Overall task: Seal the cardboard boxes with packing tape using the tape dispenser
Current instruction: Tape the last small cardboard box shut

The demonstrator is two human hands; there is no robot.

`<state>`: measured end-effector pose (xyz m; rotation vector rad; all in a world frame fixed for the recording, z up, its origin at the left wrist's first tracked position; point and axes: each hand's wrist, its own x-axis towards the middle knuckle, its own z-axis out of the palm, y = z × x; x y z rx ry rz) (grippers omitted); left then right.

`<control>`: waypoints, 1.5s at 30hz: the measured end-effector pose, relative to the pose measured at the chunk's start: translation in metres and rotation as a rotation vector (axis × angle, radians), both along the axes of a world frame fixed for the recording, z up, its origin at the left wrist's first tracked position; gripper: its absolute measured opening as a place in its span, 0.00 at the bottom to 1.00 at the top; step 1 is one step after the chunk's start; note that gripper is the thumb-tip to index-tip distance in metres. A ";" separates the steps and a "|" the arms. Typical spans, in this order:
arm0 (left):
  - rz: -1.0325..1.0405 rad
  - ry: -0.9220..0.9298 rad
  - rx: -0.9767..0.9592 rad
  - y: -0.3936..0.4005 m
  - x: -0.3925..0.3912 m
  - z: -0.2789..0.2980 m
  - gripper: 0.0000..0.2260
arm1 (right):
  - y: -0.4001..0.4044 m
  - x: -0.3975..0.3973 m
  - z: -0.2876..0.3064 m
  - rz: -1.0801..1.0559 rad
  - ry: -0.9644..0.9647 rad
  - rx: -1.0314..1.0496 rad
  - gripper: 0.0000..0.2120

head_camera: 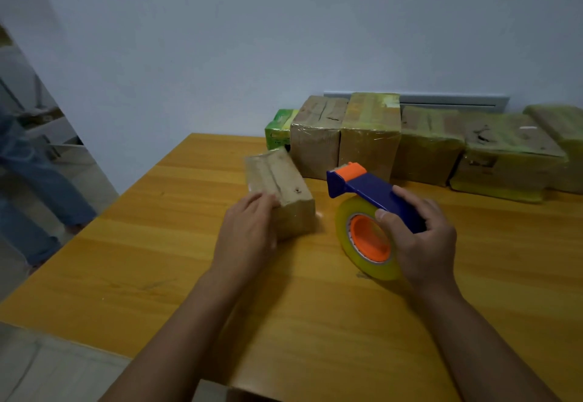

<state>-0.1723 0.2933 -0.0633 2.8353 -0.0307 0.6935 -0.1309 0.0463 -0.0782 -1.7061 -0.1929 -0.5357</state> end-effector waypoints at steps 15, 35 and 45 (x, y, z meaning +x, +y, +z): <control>0.045 -0.071 -0.100 0.018 0.005 -0.007 0.15 | 0.003 -0.007 0.002 0.064 0.008 -0.005 0.29; 0.005 -0.328 0.195 0.027 0.002 -0.023 0.08 | 0.002 -0.007 0.001 0.082 0.003 -0.010 0.29; 0.208 -0.245 0.268 0.079 0.010 -0.018 0.18 | 0.035 0.001 0.011 0.107 -0.050 -0.075 0.26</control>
